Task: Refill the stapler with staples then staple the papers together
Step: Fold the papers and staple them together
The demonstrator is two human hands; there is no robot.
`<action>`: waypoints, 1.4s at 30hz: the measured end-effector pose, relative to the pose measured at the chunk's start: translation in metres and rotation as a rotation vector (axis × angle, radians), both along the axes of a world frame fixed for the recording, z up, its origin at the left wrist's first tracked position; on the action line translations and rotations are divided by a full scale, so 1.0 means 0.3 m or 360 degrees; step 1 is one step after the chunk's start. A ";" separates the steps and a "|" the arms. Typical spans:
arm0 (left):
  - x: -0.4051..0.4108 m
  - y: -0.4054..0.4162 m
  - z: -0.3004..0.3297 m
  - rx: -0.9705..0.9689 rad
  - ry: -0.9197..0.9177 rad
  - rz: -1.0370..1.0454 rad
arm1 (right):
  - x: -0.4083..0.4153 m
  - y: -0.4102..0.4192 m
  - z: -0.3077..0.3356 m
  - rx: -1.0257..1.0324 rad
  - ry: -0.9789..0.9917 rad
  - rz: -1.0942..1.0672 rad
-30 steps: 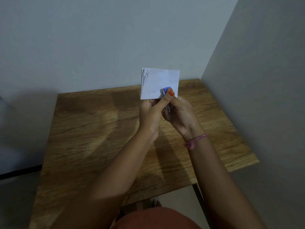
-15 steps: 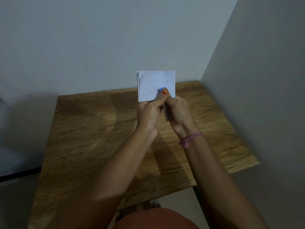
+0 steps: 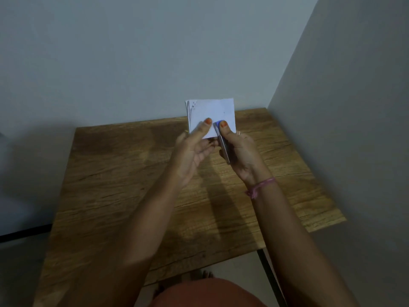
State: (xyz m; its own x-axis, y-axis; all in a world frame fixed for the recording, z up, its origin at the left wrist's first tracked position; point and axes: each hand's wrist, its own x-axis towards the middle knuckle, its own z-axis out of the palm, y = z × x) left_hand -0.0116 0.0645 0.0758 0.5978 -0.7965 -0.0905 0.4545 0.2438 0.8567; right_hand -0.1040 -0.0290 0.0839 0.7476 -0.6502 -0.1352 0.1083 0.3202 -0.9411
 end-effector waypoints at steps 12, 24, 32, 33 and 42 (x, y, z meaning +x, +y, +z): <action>0.121 0.076 0.041 0.0284 -0.0697 0.0389 | -0.014 -0.050 0.002 -0.0107 0.0173 0.0116; 0.146 0.099 -0.006 0.0406 -0.0572 0.0473 | -0.001 -0.076 -0.058 0.0124 0.0120 0.0197; 0.171 0.132 -0.068 0.0424 -0.0419 0.0539 | 0.002 -0.091 -0.101 0.0136 0.0092 0.0032; 0.174 0.138 -0.080 0.0436 -0.0403 0.0547 | 0.005 -0.089 -0.107 0.0129 0.0098 -0.0003; 0.215 0.188 -0.193 0.0544 -0.0314 0.0690 | 0.016 -0.082 -0.220 -0.0008 0.0203 -0.0244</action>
State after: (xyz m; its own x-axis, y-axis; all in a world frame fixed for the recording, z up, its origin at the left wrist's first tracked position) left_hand 0.0529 0.1209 0.0179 0.8944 -0.4204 -0.1527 0.1985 0.0671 0.9778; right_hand -0.0993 -0.0535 0.0178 0.6166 -0.7562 -0.2192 0.0350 0.3045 -0.9519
